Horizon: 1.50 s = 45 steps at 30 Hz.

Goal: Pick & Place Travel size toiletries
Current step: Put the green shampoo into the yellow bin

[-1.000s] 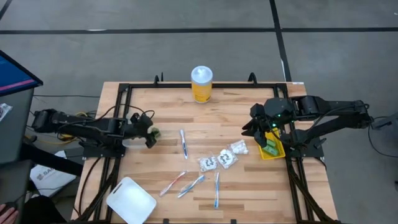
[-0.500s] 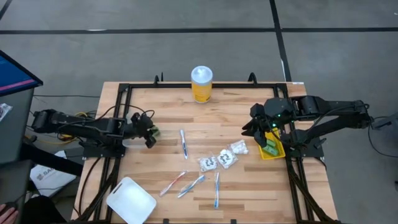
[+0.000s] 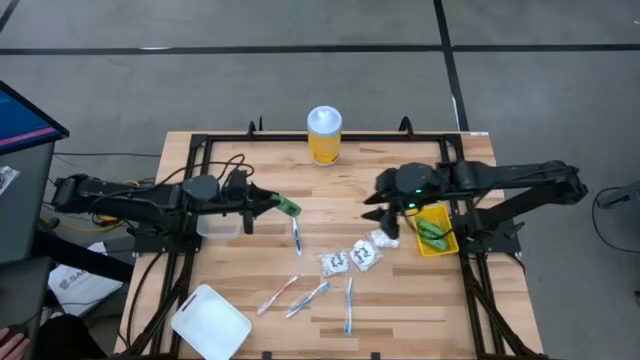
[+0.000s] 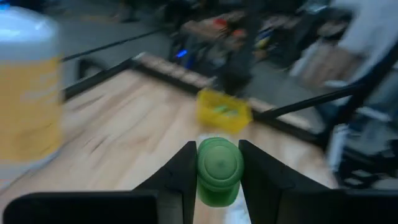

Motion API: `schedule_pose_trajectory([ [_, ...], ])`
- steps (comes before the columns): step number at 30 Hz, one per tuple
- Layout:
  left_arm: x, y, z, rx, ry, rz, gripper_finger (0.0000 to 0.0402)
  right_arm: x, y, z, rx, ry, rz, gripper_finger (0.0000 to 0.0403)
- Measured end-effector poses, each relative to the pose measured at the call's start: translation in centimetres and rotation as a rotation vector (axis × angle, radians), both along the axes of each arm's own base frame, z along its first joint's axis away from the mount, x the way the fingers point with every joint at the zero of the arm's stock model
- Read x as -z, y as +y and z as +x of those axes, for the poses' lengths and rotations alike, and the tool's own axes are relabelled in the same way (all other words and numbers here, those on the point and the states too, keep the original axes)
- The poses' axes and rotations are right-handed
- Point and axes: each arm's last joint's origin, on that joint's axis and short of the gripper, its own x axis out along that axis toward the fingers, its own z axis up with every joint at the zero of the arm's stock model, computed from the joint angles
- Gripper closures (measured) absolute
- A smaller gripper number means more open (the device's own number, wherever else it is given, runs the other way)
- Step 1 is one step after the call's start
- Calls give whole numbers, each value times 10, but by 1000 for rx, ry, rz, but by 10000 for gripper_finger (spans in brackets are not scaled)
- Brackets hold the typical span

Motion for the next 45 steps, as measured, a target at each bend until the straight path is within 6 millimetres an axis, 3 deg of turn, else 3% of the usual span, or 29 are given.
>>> schedule_pose_trajectory([
  [5,-11,-3,21,103,-51,21,315,8,-2,44,-37,-160,-51,133],
  [11,-18,-9,53,191,-69,48,315,23,-5,76,-94,-254,-7,122],
  [15,-23,-15,70,223,-92,86,315,32,-6,85,-107,-241,35,122],
  [23,-26,-17,90,246,-104,116,315,30,0,82,-108,-228,88,126],
  [29,-29,-17,93,245,-121,124,315,32,5,82,-103,-214,127,175],
  [36,-29,-18,93,247,-120,119,315,33,7,82,-108,-211,138,314],
  [38,-29,-18,93,247,-121,113,315,33,9,82,-113,-213,138,329],
  [40,-29,-18,93,244,-121,115,296,32,11,82,-118,-214,139,330],
  [45,-33,-17,83,238,-79,116,189,27,10,74,-95,-199,151,330],
])
